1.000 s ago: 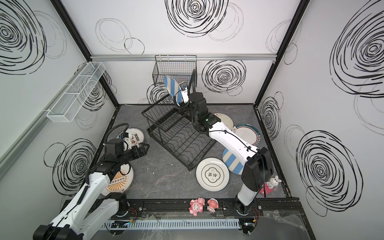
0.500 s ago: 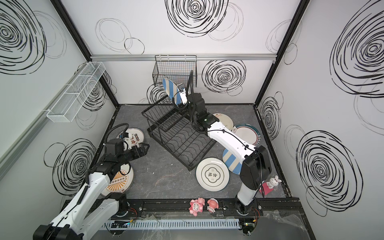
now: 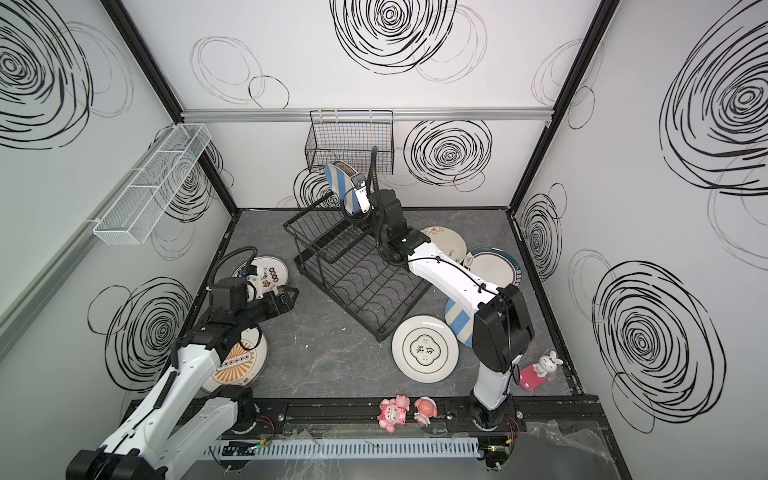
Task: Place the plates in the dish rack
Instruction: 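Open the right gripper and release the striped plate upright in the rack, then withdraw the right gripper toward the robot while the left gripper moves toward the sunburst plate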
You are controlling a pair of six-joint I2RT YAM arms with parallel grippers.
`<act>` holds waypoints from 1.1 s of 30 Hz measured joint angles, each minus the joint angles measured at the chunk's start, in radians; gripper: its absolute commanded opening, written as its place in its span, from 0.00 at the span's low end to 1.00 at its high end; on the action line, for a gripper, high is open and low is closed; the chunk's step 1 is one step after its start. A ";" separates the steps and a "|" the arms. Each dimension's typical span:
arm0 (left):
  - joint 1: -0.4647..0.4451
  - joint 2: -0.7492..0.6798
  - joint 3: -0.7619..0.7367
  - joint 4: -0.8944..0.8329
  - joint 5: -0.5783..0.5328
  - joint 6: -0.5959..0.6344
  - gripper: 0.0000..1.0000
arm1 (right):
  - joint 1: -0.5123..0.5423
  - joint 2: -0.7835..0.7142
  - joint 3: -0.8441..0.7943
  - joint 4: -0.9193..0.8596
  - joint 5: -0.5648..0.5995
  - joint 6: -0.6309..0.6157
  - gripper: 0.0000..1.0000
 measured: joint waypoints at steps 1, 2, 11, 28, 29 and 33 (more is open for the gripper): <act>-0.002 0.000 0.000 0.000 -0.003 -0.003 0.96 | 0.000 0.000 0.000 0.000 0.000 0.000 0.02; -0.002 0.000 0.000 0.000 -0.009 -0.008 0.96 | 0.000 0.000 0.000 -0.001 0.000 0.000 0.08; -0.022 -0.040 -0.068 0.005 -0.093 -0.093 0.96 | 0.012 0.000 0.038 -0.006 -0.002 -0.004 0.42; -0.132 -0.042 -0.040 -0.118 -0.389 -0.203 0.96 | 0.112 -0.327 -0.110 -0.127 -0.012 0.108 0.66; -0.133 -0.039 -0.039 -0.123 -0.394 -0.209 0.96 | 0.118 -0.367 -0.150 -0.125 -0.027 0.129 0.66; -0.137 0.004 -0.039 -0.143 -0.379 -0.243 0.96 | 0.143 -0.501 -0.303 -0.119 -0.089 0.201 0.66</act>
